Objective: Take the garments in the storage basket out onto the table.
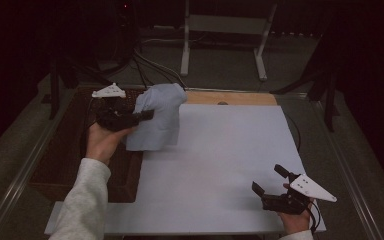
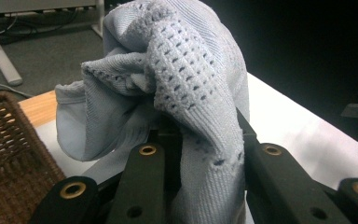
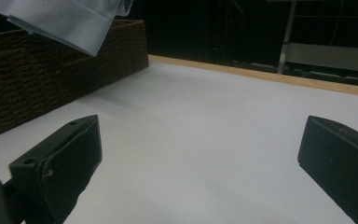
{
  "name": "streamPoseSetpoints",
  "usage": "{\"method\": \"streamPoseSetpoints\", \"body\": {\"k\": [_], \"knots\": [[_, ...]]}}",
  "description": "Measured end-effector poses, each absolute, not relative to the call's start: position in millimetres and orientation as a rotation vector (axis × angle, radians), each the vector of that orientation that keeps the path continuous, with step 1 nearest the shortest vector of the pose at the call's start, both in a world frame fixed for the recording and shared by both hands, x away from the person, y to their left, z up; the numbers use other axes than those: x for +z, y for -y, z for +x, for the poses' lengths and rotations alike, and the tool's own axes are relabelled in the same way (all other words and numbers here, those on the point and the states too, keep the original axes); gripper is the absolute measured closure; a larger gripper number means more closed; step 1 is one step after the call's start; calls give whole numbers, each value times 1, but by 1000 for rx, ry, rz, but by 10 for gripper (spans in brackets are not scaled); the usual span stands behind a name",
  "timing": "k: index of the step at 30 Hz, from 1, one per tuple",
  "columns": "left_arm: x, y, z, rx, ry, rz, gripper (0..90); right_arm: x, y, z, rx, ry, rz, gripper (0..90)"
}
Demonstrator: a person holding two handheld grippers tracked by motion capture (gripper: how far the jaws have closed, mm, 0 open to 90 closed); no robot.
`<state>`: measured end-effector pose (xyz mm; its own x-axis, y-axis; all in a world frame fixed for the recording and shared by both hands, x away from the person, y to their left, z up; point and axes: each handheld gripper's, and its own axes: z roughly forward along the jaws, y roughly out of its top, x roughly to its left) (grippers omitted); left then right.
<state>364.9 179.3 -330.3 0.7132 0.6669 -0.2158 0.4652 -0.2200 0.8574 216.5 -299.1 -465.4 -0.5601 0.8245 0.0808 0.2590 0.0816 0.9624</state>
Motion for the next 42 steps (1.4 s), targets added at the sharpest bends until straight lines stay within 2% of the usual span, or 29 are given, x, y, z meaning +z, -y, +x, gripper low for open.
{"method": "streamPoseSetpoints", "body": {"k": [42], "knots": [[-337,-137,373,194,-825,1887,740,-464,301,216,1535,-1864,1088,0]]}}
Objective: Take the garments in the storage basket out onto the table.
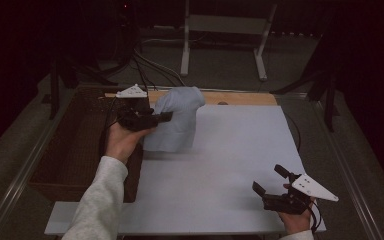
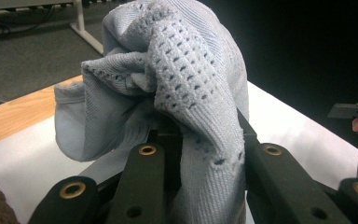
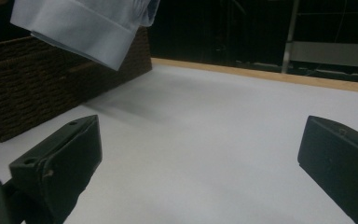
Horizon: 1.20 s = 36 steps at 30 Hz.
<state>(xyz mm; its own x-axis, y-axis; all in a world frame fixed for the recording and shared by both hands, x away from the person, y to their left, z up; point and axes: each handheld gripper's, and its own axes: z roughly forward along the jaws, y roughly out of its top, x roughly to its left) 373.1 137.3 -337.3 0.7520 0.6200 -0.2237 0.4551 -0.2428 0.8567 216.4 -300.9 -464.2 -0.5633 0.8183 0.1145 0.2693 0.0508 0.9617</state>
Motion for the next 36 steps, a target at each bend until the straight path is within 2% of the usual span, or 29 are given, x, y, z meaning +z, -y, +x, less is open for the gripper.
{"method": "streamPoseSetpoints", "body": {"k": [36], "knots": [[-350,-100,382,155,-798,1911,737,-462,299,214,1488,-1841,1128,0]]}}
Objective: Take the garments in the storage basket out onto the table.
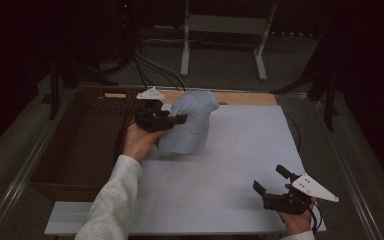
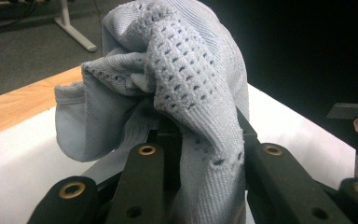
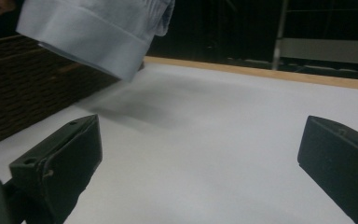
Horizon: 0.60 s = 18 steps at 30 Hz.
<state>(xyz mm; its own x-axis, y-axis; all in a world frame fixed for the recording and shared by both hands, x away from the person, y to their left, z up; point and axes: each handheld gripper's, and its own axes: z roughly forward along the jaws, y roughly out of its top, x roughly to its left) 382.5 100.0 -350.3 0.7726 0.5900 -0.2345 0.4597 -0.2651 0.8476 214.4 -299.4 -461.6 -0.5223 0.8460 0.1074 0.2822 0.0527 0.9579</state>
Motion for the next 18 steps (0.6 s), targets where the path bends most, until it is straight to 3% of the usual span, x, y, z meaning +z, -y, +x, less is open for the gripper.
{"method": "streamPoseSetpoints", "body": {"k": [18], "knots": [[-360,-85,388,140,-803,1920,734,-461,300,215,1469,-1828,1153,6]]}}
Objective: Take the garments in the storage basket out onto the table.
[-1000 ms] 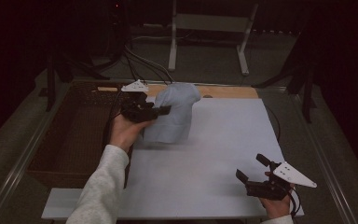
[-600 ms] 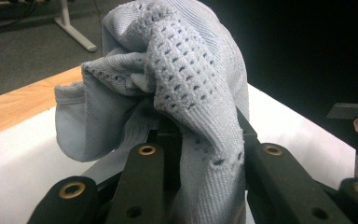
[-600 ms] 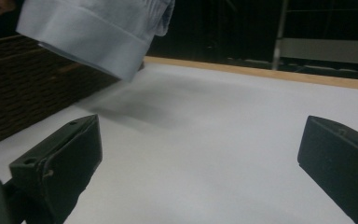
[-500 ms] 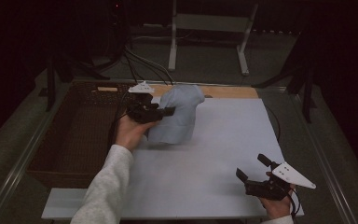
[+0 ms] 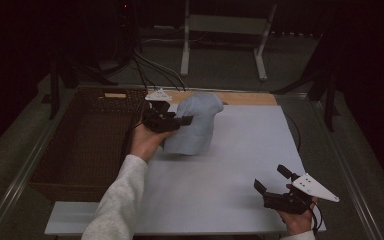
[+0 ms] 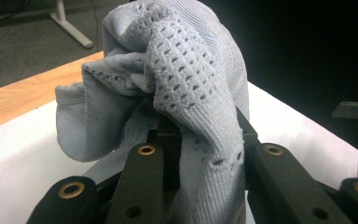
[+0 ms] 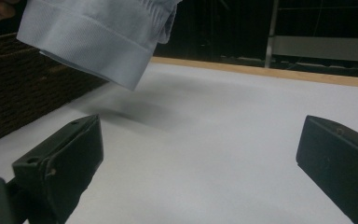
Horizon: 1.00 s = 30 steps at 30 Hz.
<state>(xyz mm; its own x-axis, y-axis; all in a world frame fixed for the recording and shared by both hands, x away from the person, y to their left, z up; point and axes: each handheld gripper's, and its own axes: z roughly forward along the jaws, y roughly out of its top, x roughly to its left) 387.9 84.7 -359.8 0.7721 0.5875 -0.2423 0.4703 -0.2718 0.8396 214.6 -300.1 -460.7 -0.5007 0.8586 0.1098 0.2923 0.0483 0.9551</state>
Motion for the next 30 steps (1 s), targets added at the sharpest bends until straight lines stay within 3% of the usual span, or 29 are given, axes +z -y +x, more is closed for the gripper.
{"method": "streamPoseSetpoints", "body": {"k": [30], "knots": [[-375,-59,390,114,-787,1976,730,-460,301,214,1487,-1832,1141,6]]}}
